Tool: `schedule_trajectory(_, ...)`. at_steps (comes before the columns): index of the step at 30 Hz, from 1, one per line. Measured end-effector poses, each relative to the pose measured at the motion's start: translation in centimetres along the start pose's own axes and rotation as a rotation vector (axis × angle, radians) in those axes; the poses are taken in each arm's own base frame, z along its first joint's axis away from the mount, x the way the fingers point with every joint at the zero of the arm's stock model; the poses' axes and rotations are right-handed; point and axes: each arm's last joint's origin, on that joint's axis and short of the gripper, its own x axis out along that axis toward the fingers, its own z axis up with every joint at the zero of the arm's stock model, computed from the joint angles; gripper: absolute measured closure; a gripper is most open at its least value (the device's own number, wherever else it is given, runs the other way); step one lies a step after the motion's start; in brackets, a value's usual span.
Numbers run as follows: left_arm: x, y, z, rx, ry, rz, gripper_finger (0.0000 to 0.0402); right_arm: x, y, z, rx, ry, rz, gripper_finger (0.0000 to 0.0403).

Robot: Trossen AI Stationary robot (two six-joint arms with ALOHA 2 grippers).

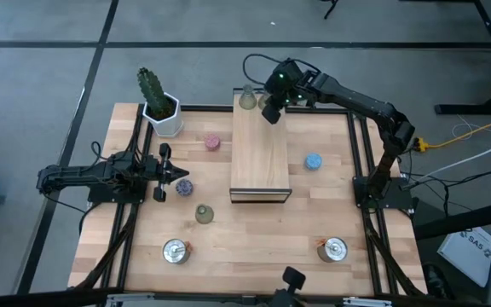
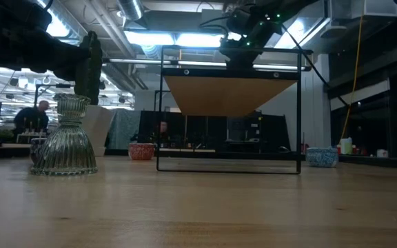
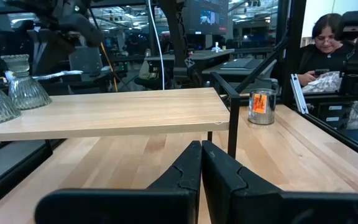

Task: Pick & Place candle stick holders
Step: Put the right transparent candle holder on the shelf

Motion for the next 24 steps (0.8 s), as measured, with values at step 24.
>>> schedule_trajectory(24, 0.0, 0.0, 0.01, 0.0, 0.0, 0.0, 0.0395, -0.04, -0.46, 0.37, -0.036, -0.026, -0.137, 0.0403)
